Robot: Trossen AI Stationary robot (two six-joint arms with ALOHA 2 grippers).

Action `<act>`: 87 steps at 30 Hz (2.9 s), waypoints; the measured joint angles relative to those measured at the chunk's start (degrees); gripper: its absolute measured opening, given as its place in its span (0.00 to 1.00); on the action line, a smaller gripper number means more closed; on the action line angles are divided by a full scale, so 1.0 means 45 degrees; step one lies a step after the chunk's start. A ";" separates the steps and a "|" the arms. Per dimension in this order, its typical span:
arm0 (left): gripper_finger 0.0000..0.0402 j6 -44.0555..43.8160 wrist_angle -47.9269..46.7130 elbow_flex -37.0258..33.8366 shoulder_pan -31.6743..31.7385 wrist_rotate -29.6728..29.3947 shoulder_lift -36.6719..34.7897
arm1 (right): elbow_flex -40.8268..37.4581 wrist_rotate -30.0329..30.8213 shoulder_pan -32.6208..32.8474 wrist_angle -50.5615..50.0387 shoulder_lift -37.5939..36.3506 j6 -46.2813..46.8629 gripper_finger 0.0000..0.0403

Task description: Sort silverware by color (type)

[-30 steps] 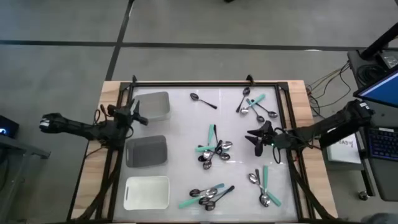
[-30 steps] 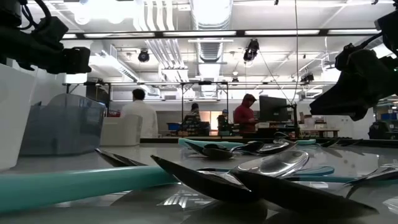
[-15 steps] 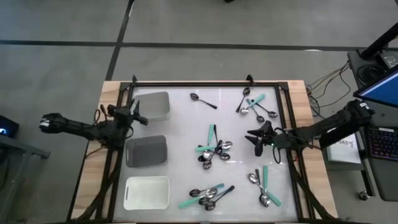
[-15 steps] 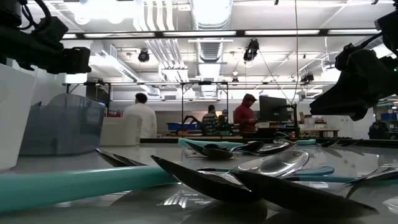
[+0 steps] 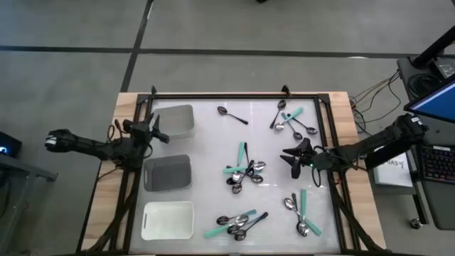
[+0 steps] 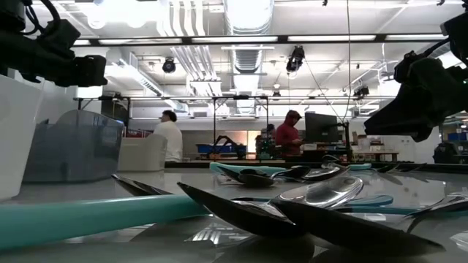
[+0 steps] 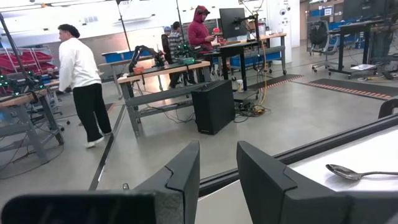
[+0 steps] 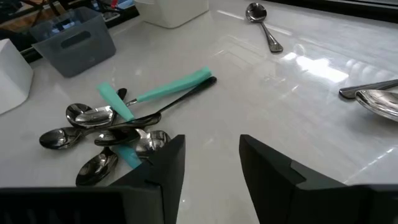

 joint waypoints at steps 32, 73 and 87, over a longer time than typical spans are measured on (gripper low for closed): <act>0.22 0.0002 -0.0001 0.0001 0.0004 -0.0002 0.0000 | -0.0003 0.0004 -0.0003 0.0000 0.0001 0.0000 0.36; 0.22 -0.0002 0.0002 0.0001 0.0004 -0.0001 0.0002 | -0.0001 0.0303 -0.0028 0.0141 -0.0004 -0.0005 0.36; 0.22 0.0000 0.0000 -0.0001 0.0001 0.0003 0.0002 | 0.0000 -0.0177 -0.0028 0.0122 0.0001 0.2114 0.36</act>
